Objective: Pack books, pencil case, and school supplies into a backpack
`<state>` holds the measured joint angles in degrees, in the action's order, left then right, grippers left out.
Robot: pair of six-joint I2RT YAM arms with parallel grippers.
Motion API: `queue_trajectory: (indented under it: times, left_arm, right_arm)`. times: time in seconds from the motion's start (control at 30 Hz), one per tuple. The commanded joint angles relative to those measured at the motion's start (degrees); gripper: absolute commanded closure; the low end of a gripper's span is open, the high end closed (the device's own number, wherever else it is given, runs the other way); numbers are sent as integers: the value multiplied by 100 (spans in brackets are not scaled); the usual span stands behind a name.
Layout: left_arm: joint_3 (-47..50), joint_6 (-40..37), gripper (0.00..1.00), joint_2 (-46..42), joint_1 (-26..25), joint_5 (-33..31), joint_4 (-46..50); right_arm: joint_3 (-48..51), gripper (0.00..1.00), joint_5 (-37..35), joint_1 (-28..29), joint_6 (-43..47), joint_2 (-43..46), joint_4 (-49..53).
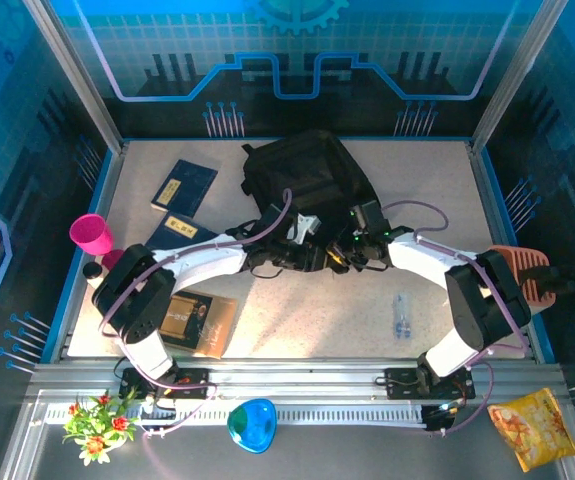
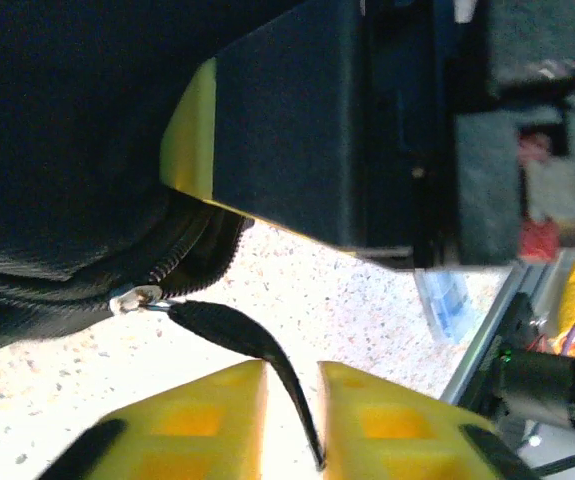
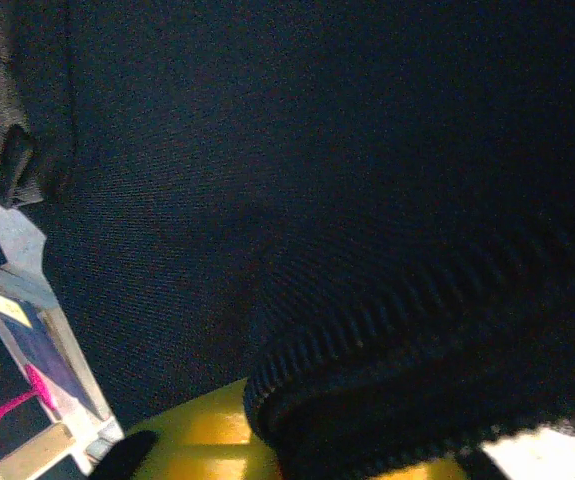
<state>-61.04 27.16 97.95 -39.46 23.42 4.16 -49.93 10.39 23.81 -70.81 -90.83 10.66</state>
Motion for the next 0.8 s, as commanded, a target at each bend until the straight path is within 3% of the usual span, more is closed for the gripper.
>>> queue_trajectory:
  times: [0.0, 0.13, 0.27, 0.33, 0.47, 0.77]
  left_arm:
    - [-2, 131, 60, -293, 156, -10, 48]
    - [439, 411, 42, -738, 567, -101, -36]
    - [753, 795, 34, -1019, 931, -329, -73]
    - [848, 1033, 33, -1037, 1098, -471, -89]
    - [907, 1371, 32, -929, 1328, -678, -75]
    - [922, 1786, 31, -703, 1430, -769, -173]
  right_arm:
    - [107, 77, 76, -301, 434, 283, 62]
    - [133, 51, 84, -388, 1053, 762, 463]
    - [34, 38, -124, -361, 1781, 1401, 1152]
    - [-185, 37, -326, -232, 2289, 1567, 1569]
    - [-549, 37, -1408, 522, 2916, 1612, 2343]
    - [-935, 39, -3235, 2205, 2533, 606, 2344]
